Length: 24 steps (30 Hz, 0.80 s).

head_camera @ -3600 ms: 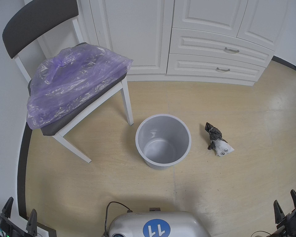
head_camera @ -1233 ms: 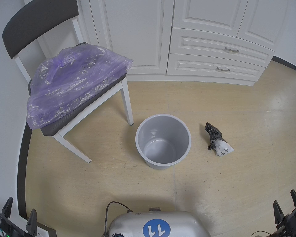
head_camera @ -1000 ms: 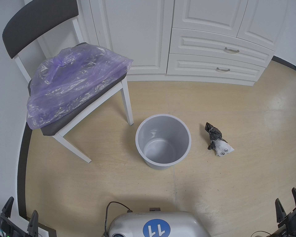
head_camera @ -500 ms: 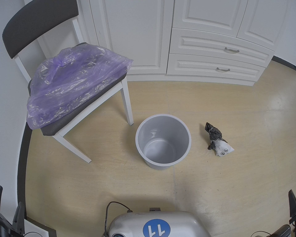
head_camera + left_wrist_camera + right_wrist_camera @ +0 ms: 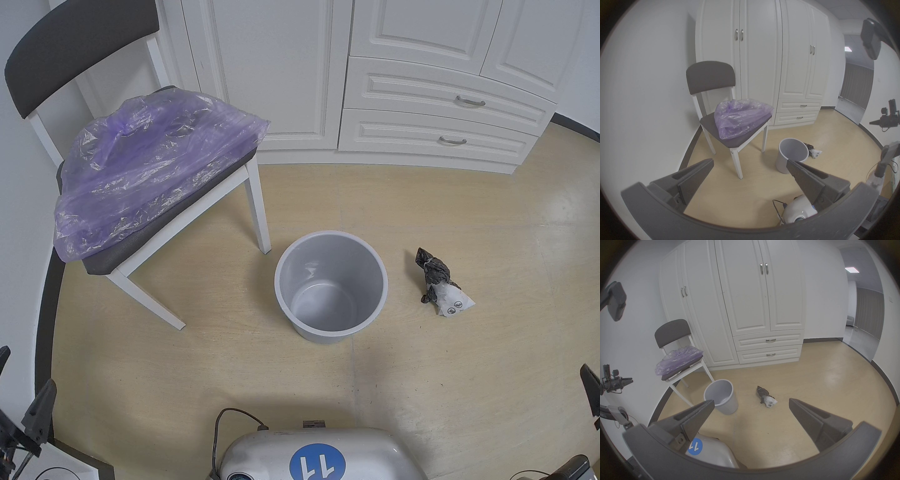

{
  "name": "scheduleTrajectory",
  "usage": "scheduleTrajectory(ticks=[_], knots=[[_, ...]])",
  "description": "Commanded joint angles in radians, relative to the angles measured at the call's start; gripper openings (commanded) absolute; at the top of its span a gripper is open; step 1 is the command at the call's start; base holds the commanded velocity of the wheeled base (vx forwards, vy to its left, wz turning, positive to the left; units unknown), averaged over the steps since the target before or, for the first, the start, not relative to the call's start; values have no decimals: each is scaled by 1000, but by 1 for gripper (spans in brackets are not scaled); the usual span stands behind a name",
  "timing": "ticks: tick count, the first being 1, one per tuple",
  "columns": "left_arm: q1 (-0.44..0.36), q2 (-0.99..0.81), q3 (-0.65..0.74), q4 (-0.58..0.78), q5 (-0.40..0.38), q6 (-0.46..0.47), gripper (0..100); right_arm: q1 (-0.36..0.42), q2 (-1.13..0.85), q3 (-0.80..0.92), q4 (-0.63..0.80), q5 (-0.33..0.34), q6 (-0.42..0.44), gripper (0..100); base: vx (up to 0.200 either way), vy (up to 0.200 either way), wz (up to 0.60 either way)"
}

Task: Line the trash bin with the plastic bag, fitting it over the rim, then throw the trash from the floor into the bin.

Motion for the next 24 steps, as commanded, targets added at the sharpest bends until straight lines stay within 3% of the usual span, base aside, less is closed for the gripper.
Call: scheduleTrajectory(ticks=[1,8,14,18,24], knots=[[20,206,-18,-59,3,12,100,4,254,-67,-112,4,-15,100,0,0,0],[124,353,-12,-153,31,54,100,33,479,-70,-373,-7,-12,100,0,0,0],[248,421,-12,-245,34,115,100,104,620,-102,-482,-14,-1,100,0,0,0],[357,490,-9,-321,34,179,100,167,720,-108,-526,-86,22,100,0,0,0],[347,602,22,-496,32,187,100,188,795,-99,-649,-174,50,100,0,0,0]])
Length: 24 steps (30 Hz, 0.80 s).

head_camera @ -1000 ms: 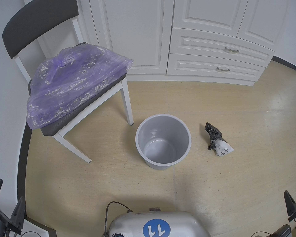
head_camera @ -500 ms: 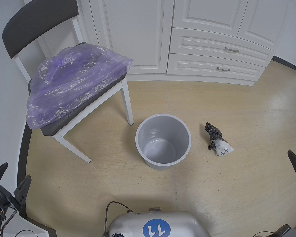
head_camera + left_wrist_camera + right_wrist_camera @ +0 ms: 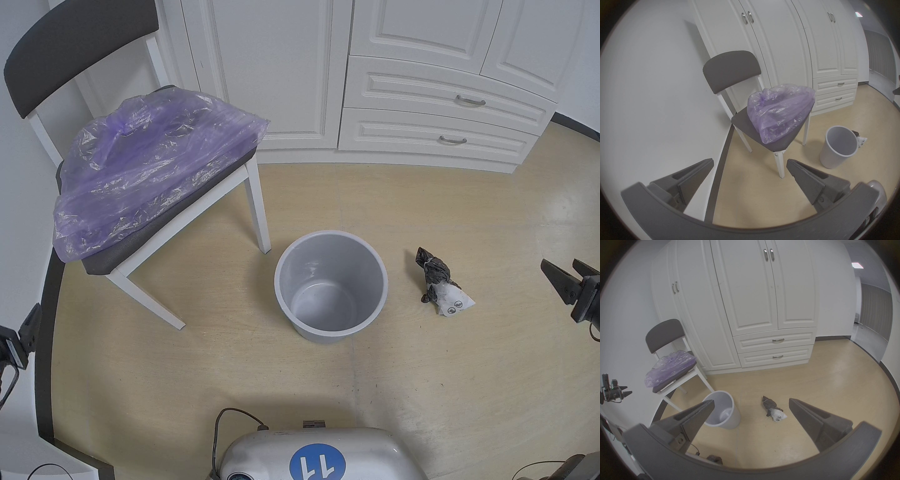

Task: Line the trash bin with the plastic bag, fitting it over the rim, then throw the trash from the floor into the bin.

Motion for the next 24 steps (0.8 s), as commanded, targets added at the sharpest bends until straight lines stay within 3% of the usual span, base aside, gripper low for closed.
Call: scheduleTrajectory(ticks=[1,4,6,12,17,21,24], knots=[[-14,145,41,-125,0,14,100,33,112,0,-86,-48,18,100,0,0,0],[-77,168,57,-168,1,17,100,33,103,-1,-89,-48,17,100,0,0,0],[-159,191,68,-210,4,17,100,33,86,-3,-84,-48,17,100,0,0,0],[-173,234,56,-228,31,67,100,36,89,-1,-88,-47,12,100,0,0,0],[-178,328,71,-325,67,85,100,59,115,-1,-91,-48,18,100,0,0,0],[-227,377,93,-385,70,83,100,65,117,0,-91,-48,18,100,0,0,0],[-297,427,111,-458,141,83,100,67,115,0,-91,-48,17,100,0,0,0]])
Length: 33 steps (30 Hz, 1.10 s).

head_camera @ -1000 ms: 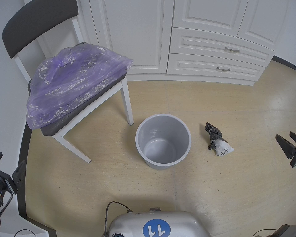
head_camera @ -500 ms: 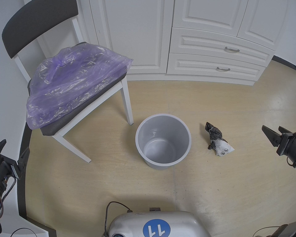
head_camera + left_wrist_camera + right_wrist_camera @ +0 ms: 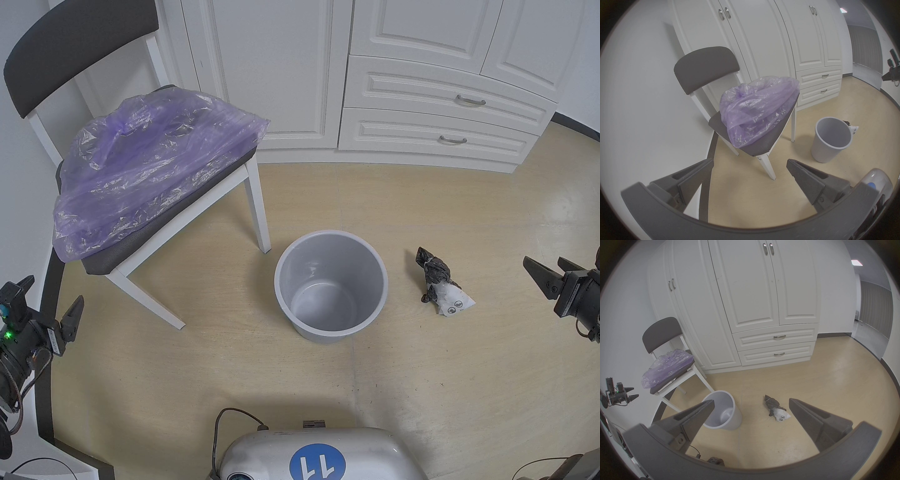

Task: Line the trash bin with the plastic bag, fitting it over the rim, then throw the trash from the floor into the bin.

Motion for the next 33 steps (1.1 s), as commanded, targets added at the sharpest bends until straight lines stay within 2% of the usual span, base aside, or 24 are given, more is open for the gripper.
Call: scheduleTrajectory(ticks=[1,2,3,8,11,12,15,18,24,33], knots=[[-84,96,24,-54,63,0,100,7,1,1,0,0,0,100,0,0,0],[-84,96,24,-54,63,0,100,7,1,1,0,0,0,100,0,0,0],[-139,137,21,-108,129,-2,100,21,1,1,0,0,1,100,0,0,0],[-222,214,30,-230,244,-2,100,64,-3,2,0,-6,3,100,0,0,0],[-234,234,41,-263,276,-2,100,115,6,1,-3,-39,6,100,0,0,0],[-234,234,42,-263,276,-2,100,119,8,1,-3,-40,7,100,0,0,0],[-228,234,51,-289,279,-2,100,253,46,1,-76,-152,36,100,0,0,0],[-223,225,56,-289,281,-3,100,309,115,5,-158,-258,46,100,0,0,0],[-200,223,77,-289,281,-2,100,325,187,43,-233,-278,42,100,0,0,0],[-128,239,111,-287,279,0,100,329,190,57,-230,-278,39,100,0,0,0]])
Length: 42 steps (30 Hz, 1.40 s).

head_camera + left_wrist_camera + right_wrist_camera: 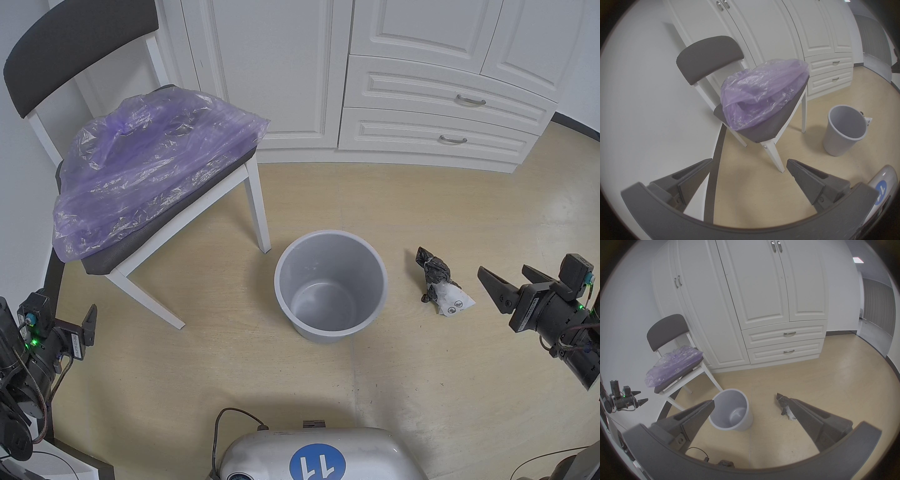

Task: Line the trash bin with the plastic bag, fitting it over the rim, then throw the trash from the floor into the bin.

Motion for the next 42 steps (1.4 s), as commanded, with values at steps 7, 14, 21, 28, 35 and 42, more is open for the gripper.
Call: scheduleTrajectory(ticks=[7,14,21,28,35,42], knots=[[18,79,-7,-2,0,2,100,3,11,12,-1,2,-2,100,0,0,0],[13,151,-44,-2,1,2,100,3,2,12,-1,2,-3,100,0,0,0],[13,171,-101,-7,-2,3,100,3,-3,10,-3,2,-3,100,0,0,0],[12,197,-173,-7,-2,34,100,3,-5,10,-3,2,-3,100,0,0,0],[23,177,-185,-74,1,57,100,2,-18,6,-3,2,-3,100,0,0,0],[122,84,-225,-73,-12,63,100,2,-44,1,-3,9,-3,100,0,0,0]])
